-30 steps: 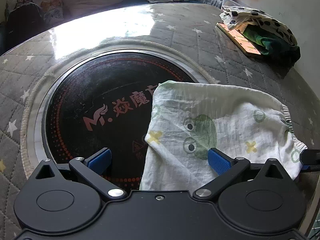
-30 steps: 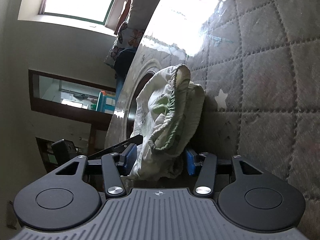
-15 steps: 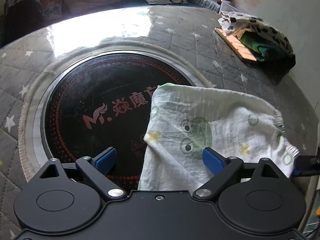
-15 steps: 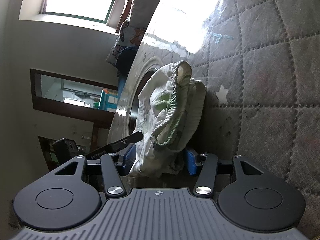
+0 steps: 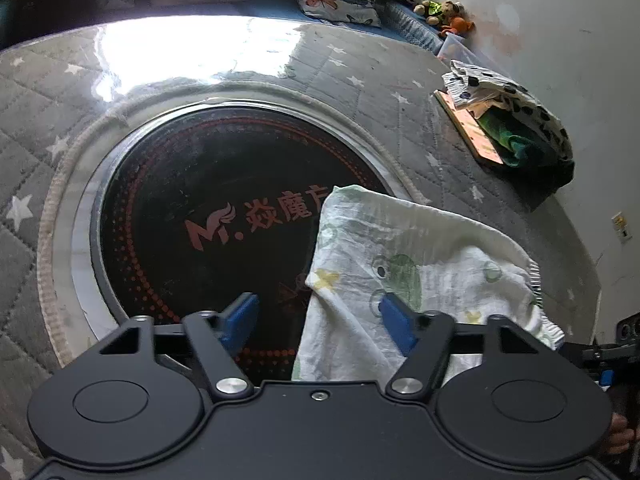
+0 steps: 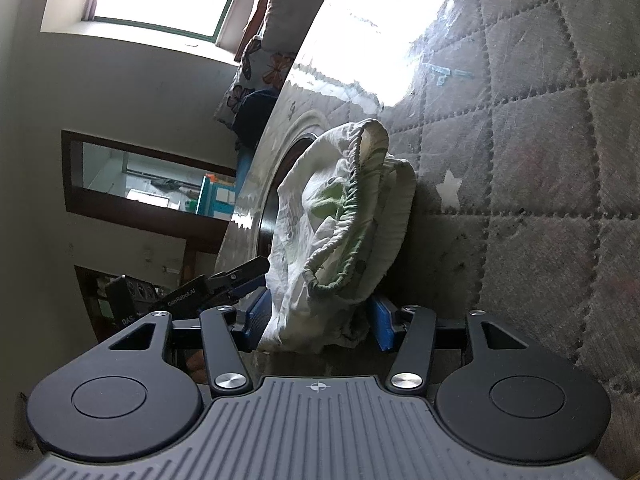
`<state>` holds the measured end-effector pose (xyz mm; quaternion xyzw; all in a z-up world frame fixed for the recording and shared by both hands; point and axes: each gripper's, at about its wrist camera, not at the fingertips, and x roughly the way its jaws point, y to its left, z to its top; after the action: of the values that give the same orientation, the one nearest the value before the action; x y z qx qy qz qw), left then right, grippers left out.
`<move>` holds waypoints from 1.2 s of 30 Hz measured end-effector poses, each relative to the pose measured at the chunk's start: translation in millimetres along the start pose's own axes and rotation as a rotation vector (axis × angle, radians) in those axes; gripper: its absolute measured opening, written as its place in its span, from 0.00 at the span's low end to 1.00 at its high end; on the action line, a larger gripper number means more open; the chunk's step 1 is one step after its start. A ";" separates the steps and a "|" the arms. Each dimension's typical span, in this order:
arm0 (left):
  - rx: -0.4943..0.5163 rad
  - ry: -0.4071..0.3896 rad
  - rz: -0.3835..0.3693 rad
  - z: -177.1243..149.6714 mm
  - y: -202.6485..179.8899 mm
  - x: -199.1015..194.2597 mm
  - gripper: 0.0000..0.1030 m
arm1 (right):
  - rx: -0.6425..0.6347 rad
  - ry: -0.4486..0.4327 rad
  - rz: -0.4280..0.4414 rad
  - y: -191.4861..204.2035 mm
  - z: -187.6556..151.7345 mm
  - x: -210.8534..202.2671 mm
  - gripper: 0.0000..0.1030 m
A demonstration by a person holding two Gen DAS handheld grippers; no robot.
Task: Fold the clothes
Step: 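Close the left gripper on the cloth edge while the right gripper holds the waistband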
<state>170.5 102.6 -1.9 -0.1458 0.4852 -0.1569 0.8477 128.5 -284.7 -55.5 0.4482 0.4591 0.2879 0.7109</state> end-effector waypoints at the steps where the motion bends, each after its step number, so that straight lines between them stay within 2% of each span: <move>1: 0.001 0.003 -0.008 -0.4 -0.3 0.2 0.59 | 0.000 0.000 0.000 -0.1 0.3 -0.2 0.52; 5: -0.003 0.011 -0.020 -1.4 0.0 0.7 0.56 | -0.003 0.001 0.001 -0.7 0.9 -0.5 0.52; 10: -0.080 0.016 -0.106 -5.5 12.9 -0.4 0.56 | -0.002 0.002 0.006 -2.4 1.1 -0.7 0.52; 19: -0.137 0.007 -0.160 -17.5 20.4 -4.7 0.54 | -0.003 0.001 0.013 -5.1 2.0 -1.5 0.52; 21: -0.137 0.011 -0.164 -18.6 19.1 -3.5 0.39 | -0.005 -0.001 0.014 -5.3 2.0 -1.8 0.52; 24: -0.156 0.016 -0.169 -21.9 20.3 0.0 0.25 | -0.010 0.000 0.019 -5.8 1.6 -2.7 0.52; 36: -0.196 0.012 -0.191 -27.6 28.8 -3.0 0.25 | -0.021 0.004 -0.008 -19.9 -3.8 2.9 0.54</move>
<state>148.7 127.4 -24.5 -0.2727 0.4873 -0.1895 0.8076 126.2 -289.5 -75.2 0.4385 0.4592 0.2909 0.7157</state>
